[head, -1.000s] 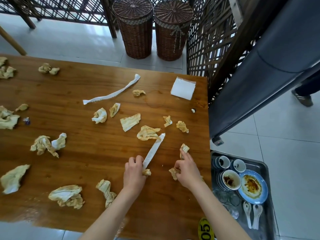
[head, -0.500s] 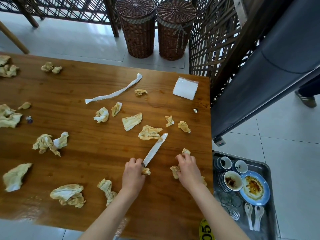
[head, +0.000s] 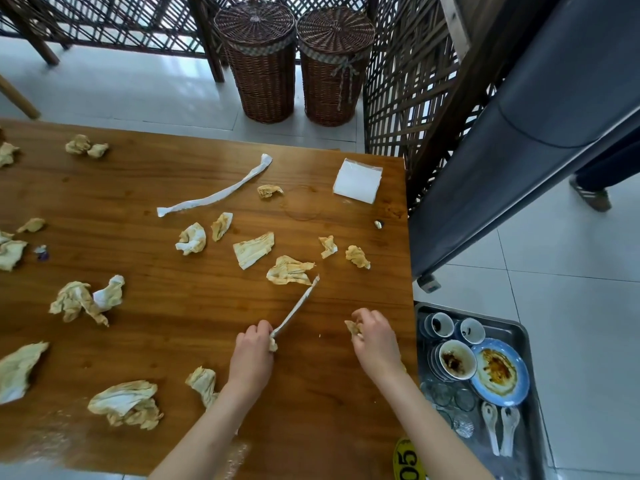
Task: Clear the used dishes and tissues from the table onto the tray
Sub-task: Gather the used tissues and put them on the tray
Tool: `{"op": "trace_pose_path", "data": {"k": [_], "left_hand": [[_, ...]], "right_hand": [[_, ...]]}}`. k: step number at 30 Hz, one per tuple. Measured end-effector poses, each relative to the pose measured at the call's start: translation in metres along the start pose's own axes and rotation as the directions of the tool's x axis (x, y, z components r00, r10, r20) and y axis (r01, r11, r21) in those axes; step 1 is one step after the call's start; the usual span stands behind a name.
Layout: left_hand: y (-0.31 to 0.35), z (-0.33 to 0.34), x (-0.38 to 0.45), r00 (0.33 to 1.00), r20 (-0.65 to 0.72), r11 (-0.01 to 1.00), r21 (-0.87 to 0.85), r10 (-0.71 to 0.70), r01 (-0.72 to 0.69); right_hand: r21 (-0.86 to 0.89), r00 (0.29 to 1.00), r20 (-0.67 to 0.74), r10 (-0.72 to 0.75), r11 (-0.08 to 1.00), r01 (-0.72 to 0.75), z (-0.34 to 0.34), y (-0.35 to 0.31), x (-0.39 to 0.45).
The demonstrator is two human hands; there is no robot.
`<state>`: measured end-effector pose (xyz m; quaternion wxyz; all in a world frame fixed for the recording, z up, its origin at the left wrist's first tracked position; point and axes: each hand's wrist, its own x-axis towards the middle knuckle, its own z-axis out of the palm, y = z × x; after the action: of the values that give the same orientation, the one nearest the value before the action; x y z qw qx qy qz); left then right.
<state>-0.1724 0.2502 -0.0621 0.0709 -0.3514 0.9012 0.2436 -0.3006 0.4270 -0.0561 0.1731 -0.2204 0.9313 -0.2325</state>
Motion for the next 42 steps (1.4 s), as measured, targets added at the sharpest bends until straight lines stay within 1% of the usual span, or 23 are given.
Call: {"op": "trace_pose_path", "data": {"k": [4, 6, 8, 12, 14, 16, 19, 25, 29, 32, 38, 42], "left_hand": [[-0.003, -0.006, 0.002, 1.0, -0.026, 0.999, -0.046, -0.009, 0.008], [-0.003, -0.008, 0.002, 0.999, -0.033, 0.997, -0.076, -0.02, 0.017], [-0.006, -0.009, -0.001, 0.999, -0.027, 0.996, -0.087, -0.026, 0.024], [-0.01, -0.008, -0.009, 1.0, -0.004, 0.996, -0.089, -0.004, 0.003], [-0.01, -0.009, -0.011, 1.0, 0.004, 0.996, -0.091, 0.011, -0.01], [-0.008, -0.01, -0.012, 1.0, 0.0, 0.996, -0.091, 0.012, -0.012], [-0.005, -0.012, -0.01, 1.0, -0.002, 0.996, -0.09, 0.007, -0.007], [0.0, -0.015, -0.007, 1.0, -0.002, 0.996, -0.093, 0.008, -0.008], [0.0, -0.016, -0.007, 1.0, 0.007, 0.996, -0.091, 0.008, -0.008], [0.001, -0.015, -0.007, 1.0, 0.006, 0.996, -0.095, 0.004, -0.004], [0.002, -0.016, -0.006, 1.0, 0.016, 0.995, -0.098, 0.014, -0.012], [0.005, -0.018, 0.003, 0.998, 0.0, 0.995, -0.071, 0.065, -0.065]], "right_hand": [[0.116, 0.981, -0.145, 0.126, 0.987, -0.11, -0.026, 0.011, -0.002], [0.137, 0.977, -0.154, 0.149, 0.982, -0.128, -0.035, 0.019, -0.008], [0.121, 0.98, -0.105, 0.167, 0.981, -0.154, -0.038, 0.026, -0.016], [0.112, 0.978, 0.059, 0.201, 0.972, -0.206, -0.03, 0.036, -0.036], [0.118, 0.972, 0.119, 0.203, 0.969, -0.217, -0.023, 0.037, -0.043], [0.095, 0.965, 0.159, 0.207, 0.97, -0.223, -0.017, 0.038, -0.046], [0.031, 0.963, 0.17, 0.209, 0.976, -0.217, -0.009, 0.036, -0.047], [-0.123, 0.967, 0.124, 0.222, 0.971, -0.207, 0.001, 0.03, -0.046], [-0.182, 0.967, 0.124, 0.224, 0.963, -0.2, 0.001, 0.028, -0.043], [-0.176, 0.968, 0.115, 0.223, 0.964, -0.201, 0.003, 0.027, -0.044], [-0.124, 0.978, 0.044, 0.202, 0.973, -0.195, 0.003, 0.024, -0.043], [-0.068, 0.985, 0.005, 0.171, 0.983, -0.17, -0.005, 0.022, -0.028]]}}
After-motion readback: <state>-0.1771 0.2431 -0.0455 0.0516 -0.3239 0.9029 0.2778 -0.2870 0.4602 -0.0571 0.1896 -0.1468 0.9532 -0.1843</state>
